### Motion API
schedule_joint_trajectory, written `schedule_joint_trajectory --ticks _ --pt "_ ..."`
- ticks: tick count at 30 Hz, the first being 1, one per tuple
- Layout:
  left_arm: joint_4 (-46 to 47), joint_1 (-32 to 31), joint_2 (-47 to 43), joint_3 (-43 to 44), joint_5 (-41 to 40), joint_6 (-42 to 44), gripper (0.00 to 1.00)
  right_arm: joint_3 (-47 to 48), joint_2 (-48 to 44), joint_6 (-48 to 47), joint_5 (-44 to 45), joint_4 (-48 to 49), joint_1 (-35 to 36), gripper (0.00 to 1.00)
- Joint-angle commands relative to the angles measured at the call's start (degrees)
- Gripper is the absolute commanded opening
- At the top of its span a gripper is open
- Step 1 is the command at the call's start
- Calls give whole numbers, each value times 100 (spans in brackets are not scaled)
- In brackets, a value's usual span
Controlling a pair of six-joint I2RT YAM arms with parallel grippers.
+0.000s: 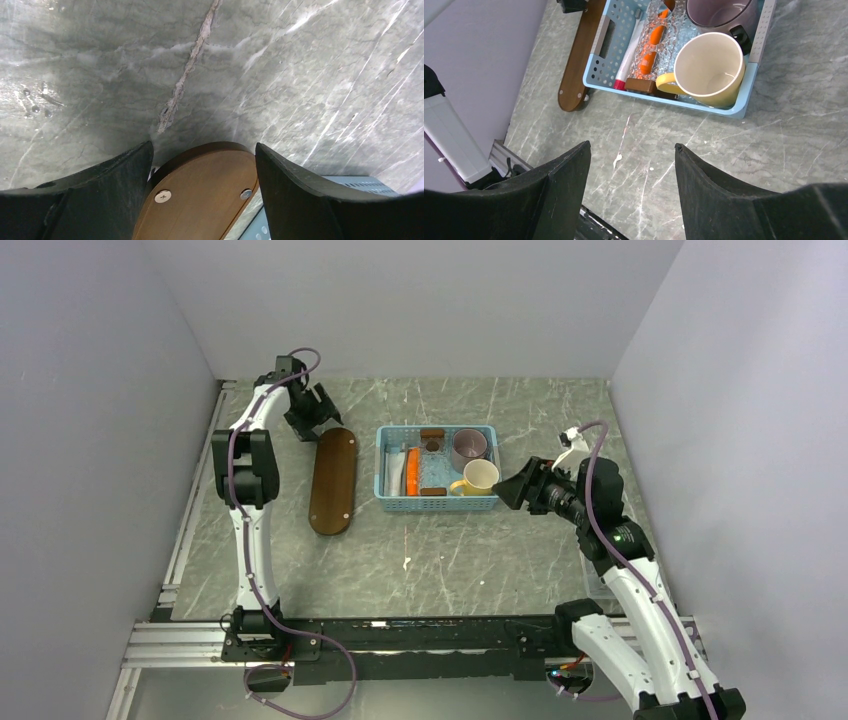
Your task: Prepare toiletry sets of a toothbrush and toothpaste on the tray
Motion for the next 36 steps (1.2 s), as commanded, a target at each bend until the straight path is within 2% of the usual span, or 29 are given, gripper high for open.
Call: schedule_joint_trajectory --ticks 1,14,20,36 --pt "-396 17 90 60 -320 503 81 -59 -121 14 -8 208 30 65" --pt "-800 -258 81 -26 -798 1400 78 -210 -265 107 -26 132 29 65" --pt "-809 -411 -188 -345 -929 1655 70 -279 -385 177 -19 82 31 65" --pt "-340 -792 -1465 -2067 -981 1753 67 -312 -1061 410 -7 -356 29 65"
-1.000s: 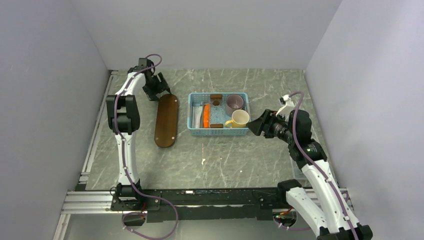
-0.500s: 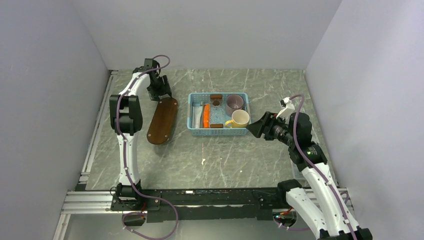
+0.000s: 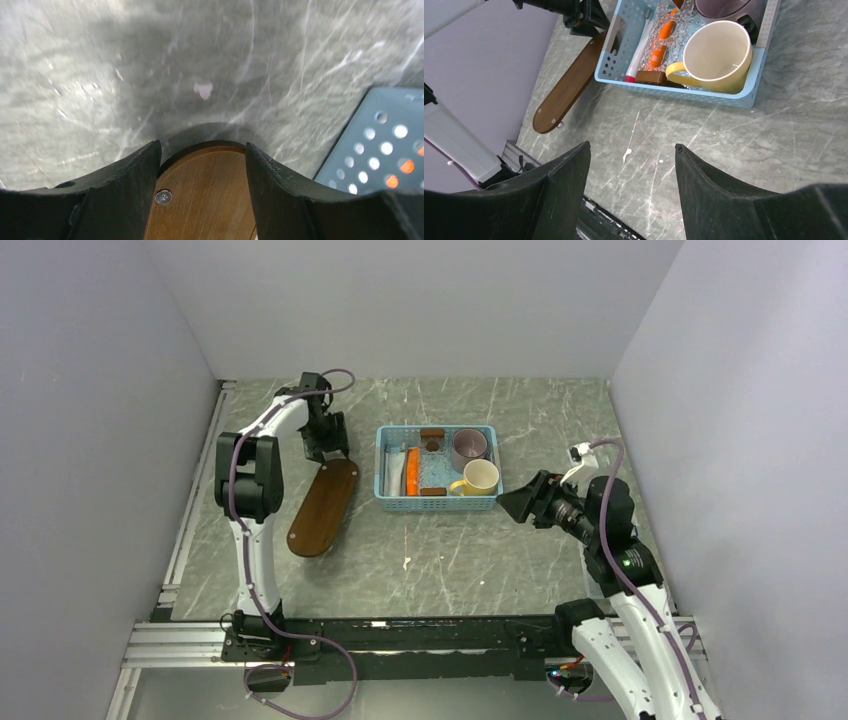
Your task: Prepare toiletry sets of a toothbrush and toothpaste on the tray
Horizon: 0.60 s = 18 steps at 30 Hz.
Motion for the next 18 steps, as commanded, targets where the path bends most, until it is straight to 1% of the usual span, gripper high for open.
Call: schedule_joint_trajectory --ticks 1,8,13,18 --pt "-18 -123 -470 -533 -174 125 67 3 -279 147 -3 -170 24 65" --pt "100 -178 -768 -979 -134 90 65 55 -611 245 34 -448 29 65" --pt "111 -200 -986 -1143 -156 75 63 110 -748 301 42 -584 30 66" --pt "-35 -293 -1306 -1203 -448 82 63 76 -778 301 -58 -620 31 66"
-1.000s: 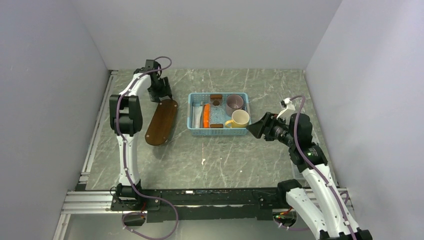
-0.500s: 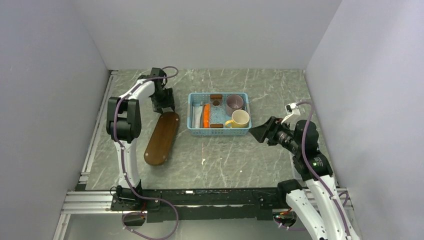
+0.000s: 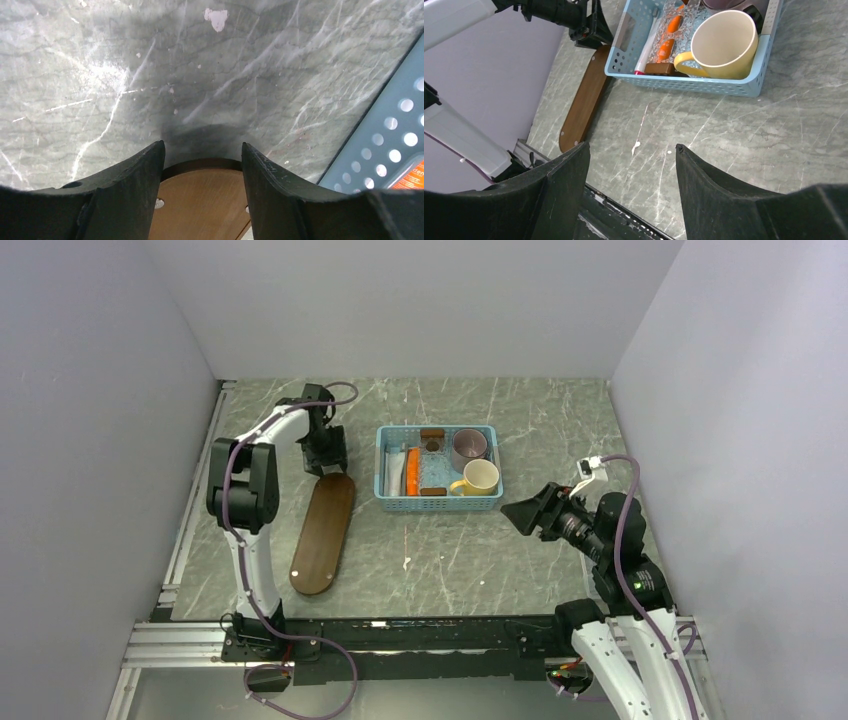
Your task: Prepare toiletry sets of a toothbrush and toothpaste on the tray
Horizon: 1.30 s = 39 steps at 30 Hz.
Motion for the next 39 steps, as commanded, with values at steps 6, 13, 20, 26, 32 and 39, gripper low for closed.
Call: schedule_joint_trajectory --ticks 6,13,20,26,32,39 --pt "-384 -333 -947 -116 -884 85 64 -48 -66 68 -185 -46 24 66" --pt "-465 -379 -920 -95 -1511 102 70 -81 -139 74 -215 -84 24 66" --pt "-785 -342 -522 371 -2113 47 79 -106 -239 9 -199 -227 25 67" --pt "-834 -256 -235 495 -1944 -27 79 -129 -263 -20 -219 -252 25 67" --pt "-659 -188 -112 316 -1399 -150 78 -114 -241 -95 -231 -300 21 67" --pt "-394 -232 -299 -131 -911 -144 75 -183 -242 -74 -267 -222 26 67"
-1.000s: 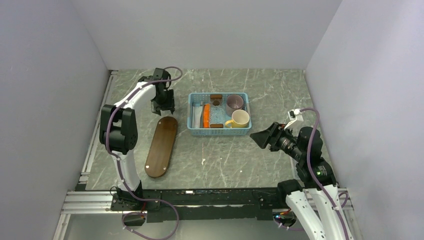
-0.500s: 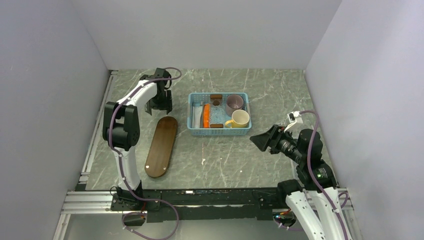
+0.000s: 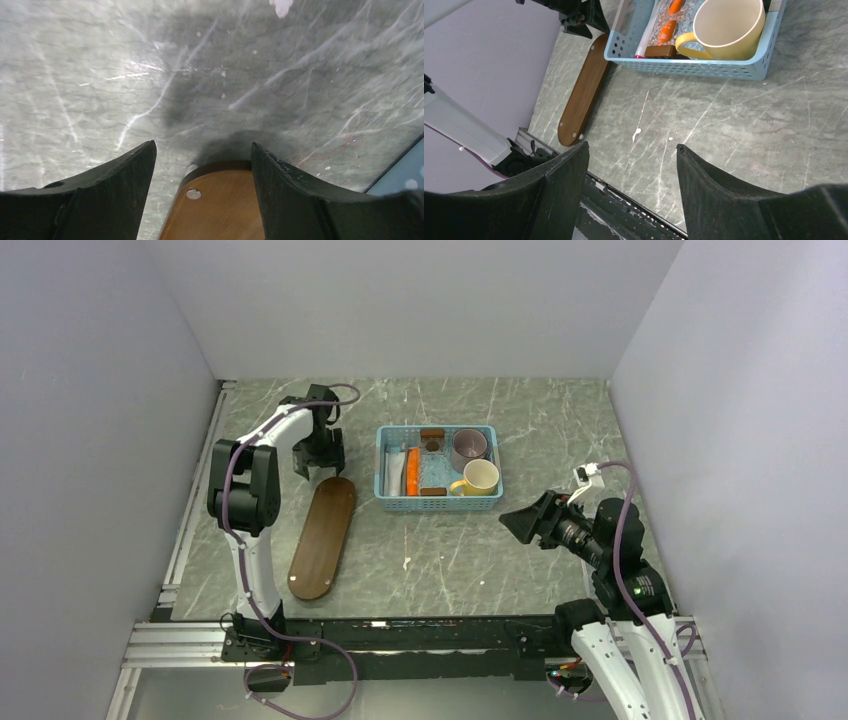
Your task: Prepare toiletry sets of a toothbrush and toothpaste on the tray
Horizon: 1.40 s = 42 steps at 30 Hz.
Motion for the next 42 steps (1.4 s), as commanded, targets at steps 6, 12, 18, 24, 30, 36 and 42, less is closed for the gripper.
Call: schedule_joint_trajectory --ticks 6,12,18,24,30,36,42 --pt "341 -240 -452 -766 714 -152 74 -128 -32 25 -135 167 30 67" --pt "580 -440 -785 -1304 1009 -190 72 -123 -52 -3 -100 126 31 67" --pt "895 -720 -1213 -1898 1257 -287 70 -158 -18 16 -74 156 21 67" --pt "1113 -1119 -1700 -2422 1343 -419 67 -142 102 -16 -38 194 25 67" --pt "1321 -1445 -2288 -2935 1355 -577 63 -125 304 -54 -59 327 32 67" --pt "1509 -1730 -2777 -3412 1457 -700 58 -116 551 -123 -32 426 31 67" --pt "1613 -2169 -3112 -3716 1397 -815 57 -62 714 -220 43 414 29 67"
